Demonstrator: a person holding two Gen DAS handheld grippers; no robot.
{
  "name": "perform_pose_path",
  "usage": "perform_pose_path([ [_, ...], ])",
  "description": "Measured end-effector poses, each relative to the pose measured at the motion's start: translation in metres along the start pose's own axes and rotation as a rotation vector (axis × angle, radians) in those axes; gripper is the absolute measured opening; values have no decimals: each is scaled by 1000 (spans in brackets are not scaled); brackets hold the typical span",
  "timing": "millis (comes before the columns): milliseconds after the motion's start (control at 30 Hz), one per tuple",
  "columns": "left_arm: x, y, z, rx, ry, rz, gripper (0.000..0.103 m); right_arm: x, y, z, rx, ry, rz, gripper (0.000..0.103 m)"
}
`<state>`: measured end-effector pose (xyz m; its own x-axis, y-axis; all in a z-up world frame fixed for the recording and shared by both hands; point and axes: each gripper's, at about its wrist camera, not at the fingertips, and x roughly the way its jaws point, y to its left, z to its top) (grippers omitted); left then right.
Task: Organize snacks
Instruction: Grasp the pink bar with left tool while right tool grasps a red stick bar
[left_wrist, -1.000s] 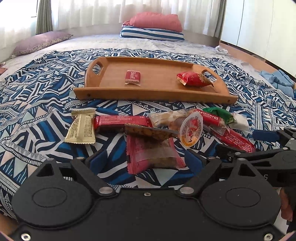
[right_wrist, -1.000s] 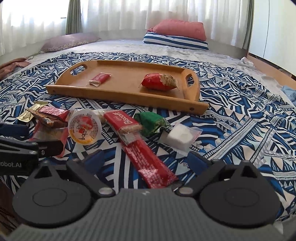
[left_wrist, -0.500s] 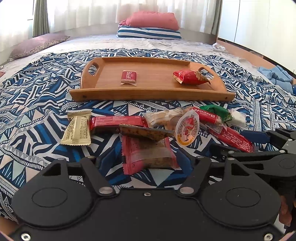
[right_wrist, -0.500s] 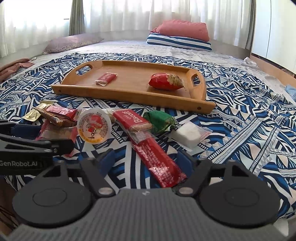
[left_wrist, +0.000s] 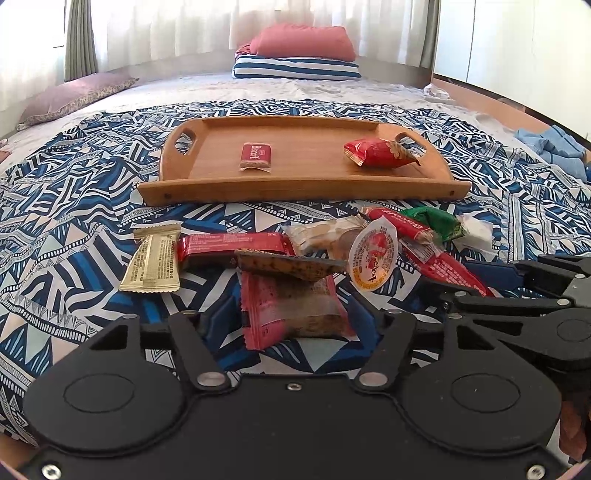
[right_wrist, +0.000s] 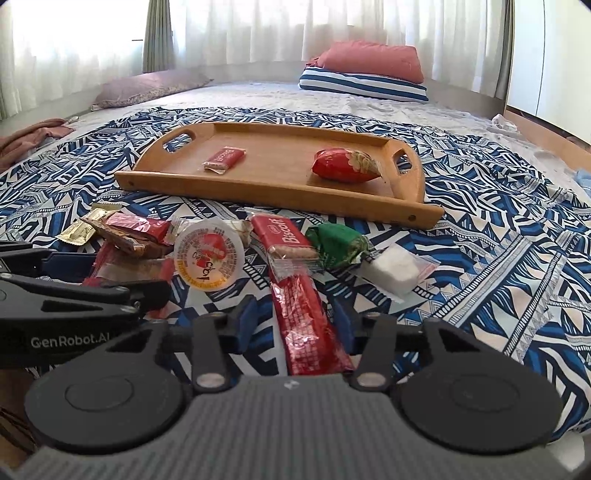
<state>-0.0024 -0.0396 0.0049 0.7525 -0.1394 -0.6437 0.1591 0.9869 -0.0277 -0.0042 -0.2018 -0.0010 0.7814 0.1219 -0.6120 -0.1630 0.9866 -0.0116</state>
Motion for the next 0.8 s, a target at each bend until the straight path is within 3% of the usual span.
perform_pose_path([
  [200,-3,-1,-1,8,-3,-5,53,-2,2,0,11,-4,14,35],
  [333,-5,0,0,-3,2,-8,51,-4,5,0,11,-3,22,34],
  [500,-12,0,2,12,-11,-13,40,-9,5,0,33,-10,37,33],
  [800,-21,-1,2,15,-21,-12,36,-19,7,-2,34,-18,49,32],
])
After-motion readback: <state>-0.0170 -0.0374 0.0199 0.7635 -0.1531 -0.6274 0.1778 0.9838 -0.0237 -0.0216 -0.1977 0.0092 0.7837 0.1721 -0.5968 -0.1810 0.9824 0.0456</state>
